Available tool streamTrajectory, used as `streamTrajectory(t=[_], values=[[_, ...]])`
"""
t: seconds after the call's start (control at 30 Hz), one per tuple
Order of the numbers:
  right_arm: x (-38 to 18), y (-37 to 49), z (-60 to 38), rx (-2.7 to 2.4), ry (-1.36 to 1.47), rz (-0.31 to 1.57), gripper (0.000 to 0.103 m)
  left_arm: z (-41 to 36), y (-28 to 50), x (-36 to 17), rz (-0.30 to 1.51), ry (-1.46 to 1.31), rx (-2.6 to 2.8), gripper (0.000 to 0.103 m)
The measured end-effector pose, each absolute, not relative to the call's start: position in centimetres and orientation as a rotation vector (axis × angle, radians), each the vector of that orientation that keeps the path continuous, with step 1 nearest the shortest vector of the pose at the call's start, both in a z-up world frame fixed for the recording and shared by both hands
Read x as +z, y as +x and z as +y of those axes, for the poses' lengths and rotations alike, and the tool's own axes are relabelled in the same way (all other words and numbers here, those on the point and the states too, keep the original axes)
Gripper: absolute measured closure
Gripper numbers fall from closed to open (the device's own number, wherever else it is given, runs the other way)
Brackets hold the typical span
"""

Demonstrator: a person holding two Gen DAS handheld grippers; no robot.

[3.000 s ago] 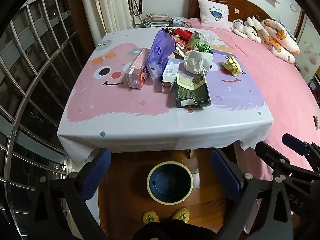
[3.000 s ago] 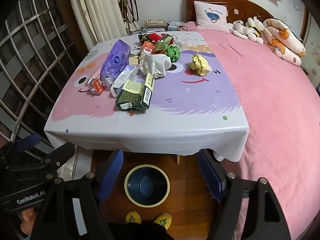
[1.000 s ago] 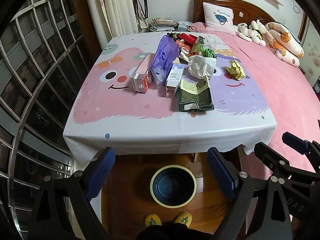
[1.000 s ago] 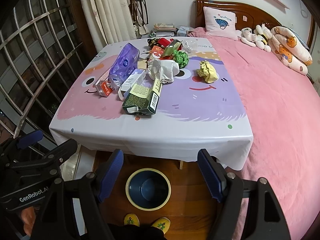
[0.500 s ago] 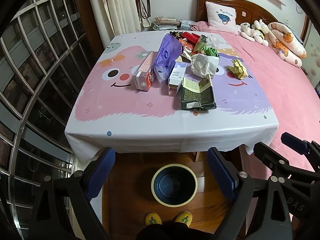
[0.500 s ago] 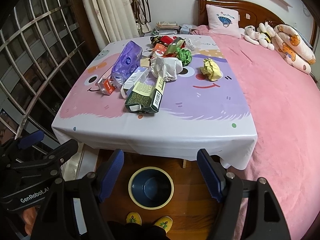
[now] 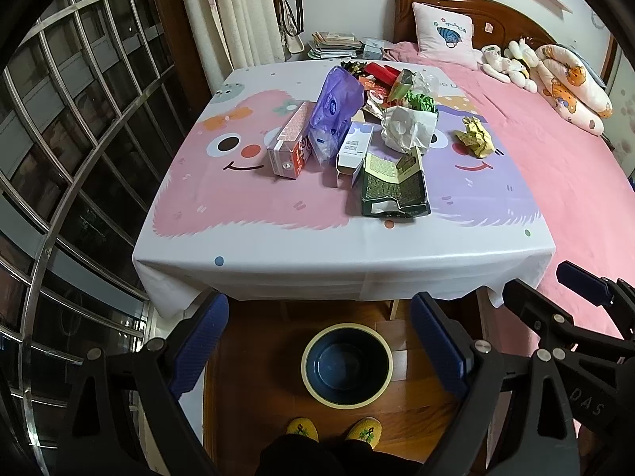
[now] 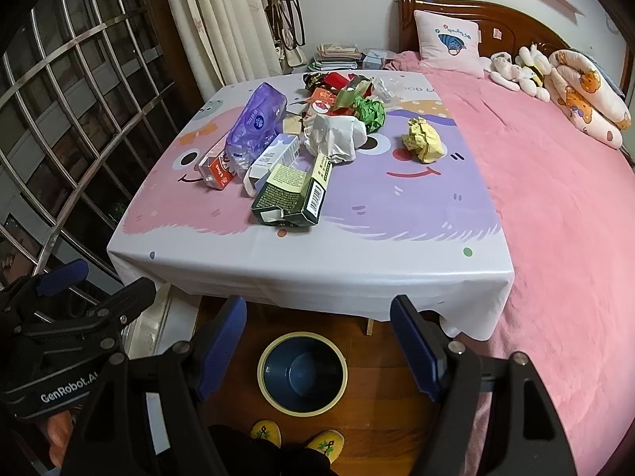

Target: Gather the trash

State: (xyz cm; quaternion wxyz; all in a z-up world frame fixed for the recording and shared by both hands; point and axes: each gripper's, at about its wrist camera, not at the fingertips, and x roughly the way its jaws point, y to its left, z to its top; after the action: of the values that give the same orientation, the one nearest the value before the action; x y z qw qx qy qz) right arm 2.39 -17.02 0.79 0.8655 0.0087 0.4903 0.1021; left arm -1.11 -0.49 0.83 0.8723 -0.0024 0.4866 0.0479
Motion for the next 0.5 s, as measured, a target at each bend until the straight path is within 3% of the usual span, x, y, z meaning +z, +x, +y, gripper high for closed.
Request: streamTrajectory(t=[0.5], values=[[-0.2, 4.9, -15.9, 0.187, 0.020, 1.057, 0.028, 1.6, 2.0, -0.1, 1.039, -0.040, 0.058, 0.011]])
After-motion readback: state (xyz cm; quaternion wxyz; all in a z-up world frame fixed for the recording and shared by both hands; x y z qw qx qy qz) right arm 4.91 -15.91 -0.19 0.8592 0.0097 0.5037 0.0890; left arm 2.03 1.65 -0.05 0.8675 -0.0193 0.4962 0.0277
